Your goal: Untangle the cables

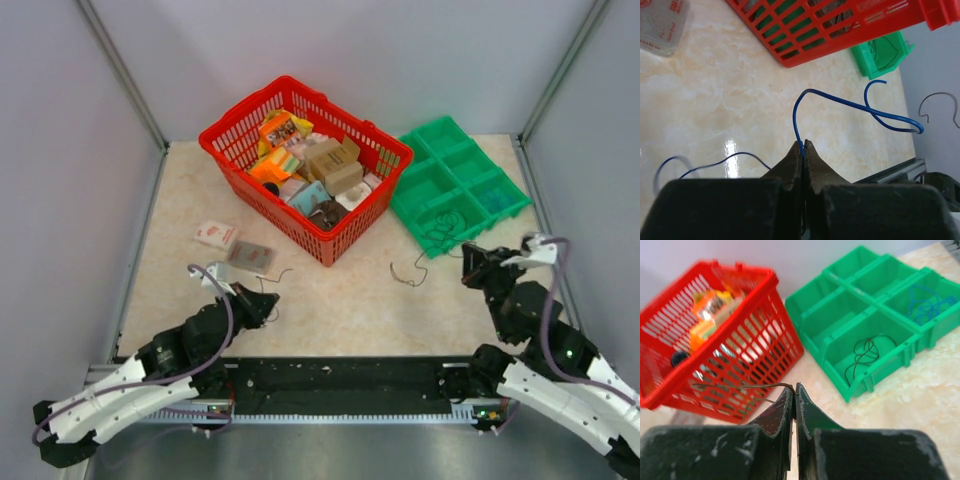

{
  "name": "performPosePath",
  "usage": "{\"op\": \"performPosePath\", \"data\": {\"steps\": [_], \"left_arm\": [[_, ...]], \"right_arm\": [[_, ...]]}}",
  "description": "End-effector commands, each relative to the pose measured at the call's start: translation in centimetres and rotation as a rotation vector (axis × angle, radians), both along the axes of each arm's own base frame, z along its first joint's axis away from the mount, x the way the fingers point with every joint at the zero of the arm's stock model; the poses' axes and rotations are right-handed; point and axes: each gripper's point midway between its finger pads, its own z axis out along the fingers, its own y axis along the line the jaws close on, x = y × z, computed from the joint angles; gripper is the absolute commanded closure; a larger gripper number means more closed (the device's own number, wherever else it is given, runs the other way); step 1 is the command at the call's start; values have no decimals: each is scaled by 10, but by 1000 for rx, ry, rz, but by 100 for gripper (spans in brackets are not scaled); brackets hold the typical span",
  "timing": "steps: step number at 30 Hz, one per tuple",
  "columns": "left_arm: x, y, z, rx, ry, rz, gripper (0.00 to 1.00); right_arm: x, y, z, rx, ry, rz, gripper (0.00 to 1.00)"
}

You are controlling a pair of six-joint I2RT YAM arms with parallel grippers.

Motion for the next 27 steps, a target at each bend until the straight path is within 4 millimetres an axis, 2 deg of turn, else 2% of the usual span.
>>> {"op": "performPosePath", "data": {"steps": [1,3,6,9,10,12,14,17,20,22,24,27], "left_arm": [[-1,-28,2,25,-5,-106,100],[-1,-41,4,20,-6,-144,100],[-3,-60,-5,21,18,-206,100],[-9,-82,-20,-5,48,-290,100],[-12,-87,-31,1,66,-315,100],[-14,-94,-41,-4,77,-340,100],[-12,-91,-56,26,88,-327,100],[-10,-80,-81,84,92,-297,100],[-10,-72,-96,113,86,-286,100],[-12,-77,-89,88,46,-317,100],[-10,-76,-92,89,33,-310,100],[-7,-73,-95,88,37,-279,100]], "right_arm": [[18,39,-21,-89,99,74,100],[26,39,-24,-115,127,25,100],[38,41,-10,-122,138,-12,100],[55,35,4,-150,155,-73,100],[61,32,10,-151,159,-94,100],[76,19,11,-142,185,-137,100],[90,7,8,-143,205,-176,100],[109,-15,15,-159,175,-275,100],[128,-29,22,-168,141,-344,100],[143,-38,21,-165,159,-373,100],[156,-45,17,-178,170,-408,100],[169,-53,-8,-220,239,-440,100]]}}
